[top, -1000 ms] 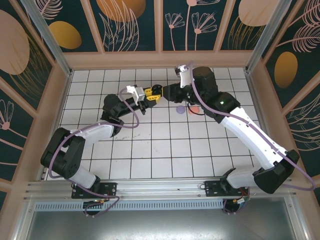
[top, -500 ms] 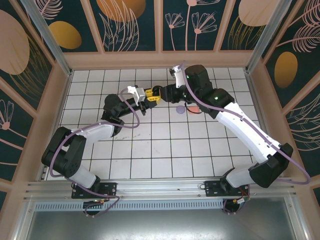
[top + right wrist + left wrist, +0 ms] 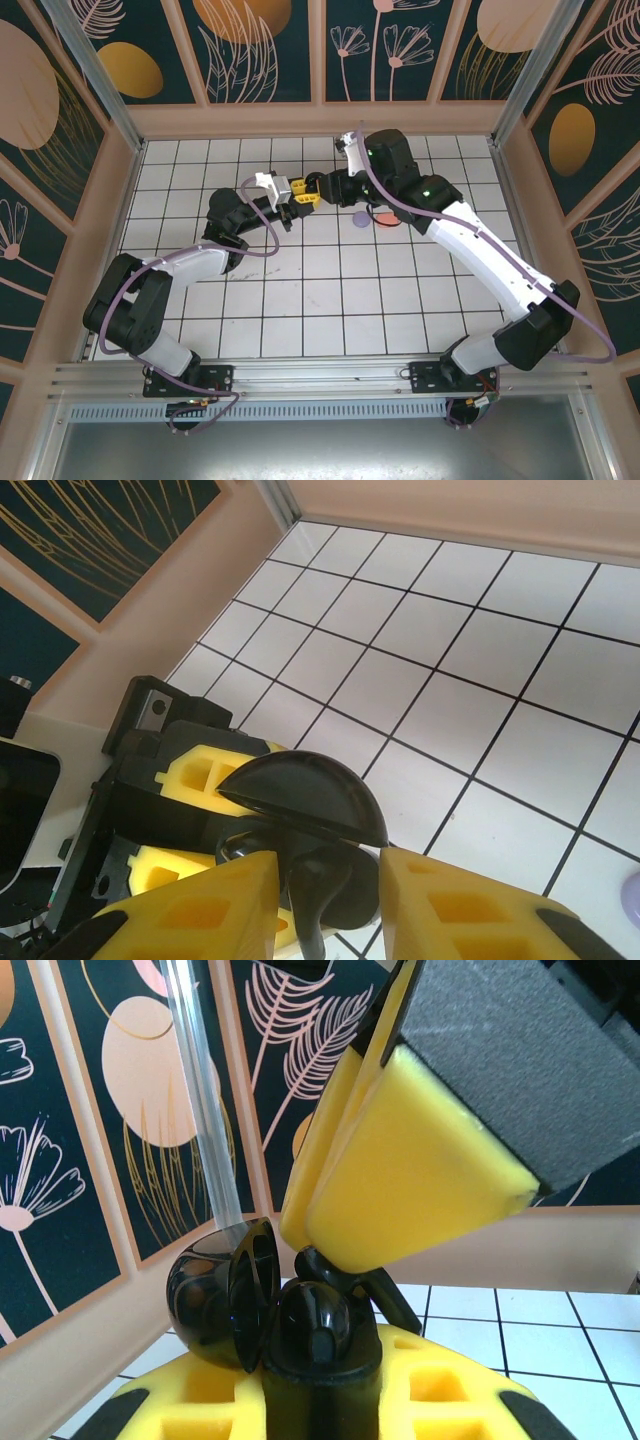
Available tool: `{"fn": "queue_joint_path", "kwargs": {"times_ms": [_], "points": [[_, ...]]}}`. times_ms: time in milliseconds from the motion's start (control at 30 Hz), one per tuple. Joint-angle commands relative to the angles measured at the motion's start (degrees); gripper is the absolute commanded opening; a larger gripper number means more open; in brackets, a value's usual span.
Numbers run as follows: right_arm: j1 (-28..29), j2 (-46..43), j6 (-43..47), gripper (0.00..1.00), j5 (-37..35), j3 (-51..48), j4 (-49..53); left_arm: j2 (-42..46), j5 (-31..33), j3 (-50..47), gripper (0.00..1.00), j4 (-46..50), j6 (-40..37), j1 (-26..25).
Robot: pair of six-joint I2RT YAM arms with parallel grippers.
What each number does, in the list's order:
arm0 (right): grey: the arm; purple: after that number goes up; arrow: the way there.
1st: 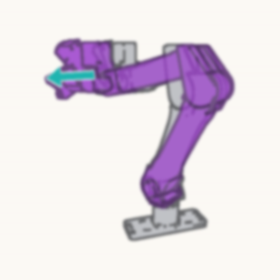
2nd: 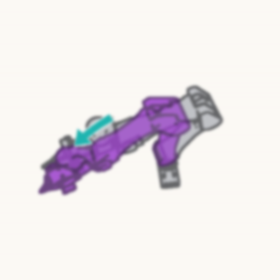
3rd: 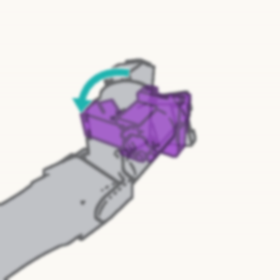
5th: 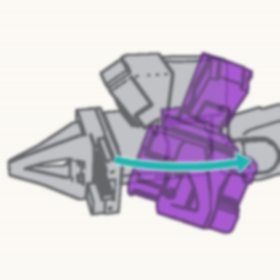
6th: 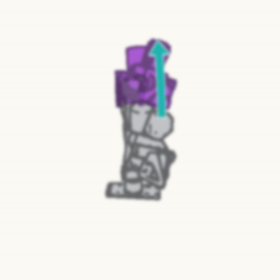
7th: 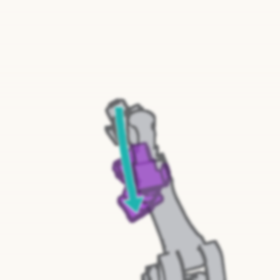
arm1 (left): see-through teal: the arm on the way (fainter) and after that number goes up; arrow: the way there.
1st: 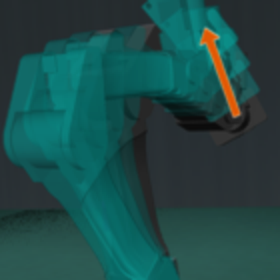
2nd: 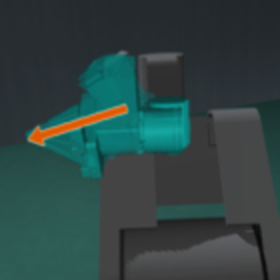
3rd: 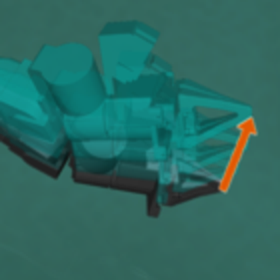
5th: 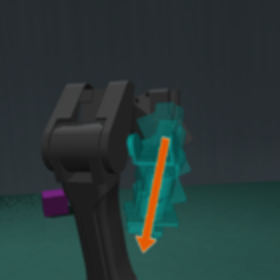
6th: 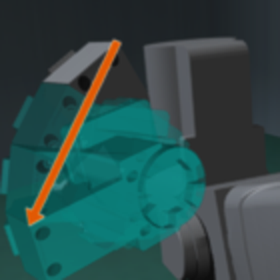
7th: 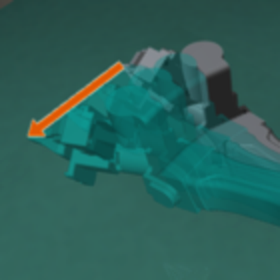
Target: Insert wireless bluetooth earbuds into charging case
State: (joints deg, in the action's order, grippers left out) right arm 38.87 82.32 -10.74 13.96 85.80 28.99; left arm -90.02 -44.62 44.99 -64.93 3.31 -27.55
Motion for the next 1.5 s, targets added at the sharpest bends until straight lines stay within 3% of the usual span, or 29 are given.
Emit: {"fn": "queue_joint_path", "kwargs": {"times_ms": [0, 533, 767, 967, 1467], "points": [[-0.02, 0.91, 1.17, 0.32, 1.21, 1.99, 0.04, -0.07, -1.28, 1.16, 0.0, -1.26, 0.57, -0.13], [1.37, 3.24, 1.84, 0.22, 0.77, 2.27, 0.15, -0.6, -1.28, 1.34, 0.0, -1.26, 0.8, -0.14], [1.95, 3.78, 1.77, 0.1, 0.55, 2.27, -0.19, -1.04, -0.83, 1.67, 0.0, -0.48, 1.15, -0.2], [1.97, 3.54, 0.56, 0.05, 0.49, 0.66, -1.6, -1.72, 0.07, 1.77, 0.0, 0.39, 1.1, -0.2], [1.13, -0.77, -3.21, 0.0, -2.88, -3.21, -6.49, -4.71, 2.77, 0.78, 0.0, -1.08, 0.66, -0.15]]}}
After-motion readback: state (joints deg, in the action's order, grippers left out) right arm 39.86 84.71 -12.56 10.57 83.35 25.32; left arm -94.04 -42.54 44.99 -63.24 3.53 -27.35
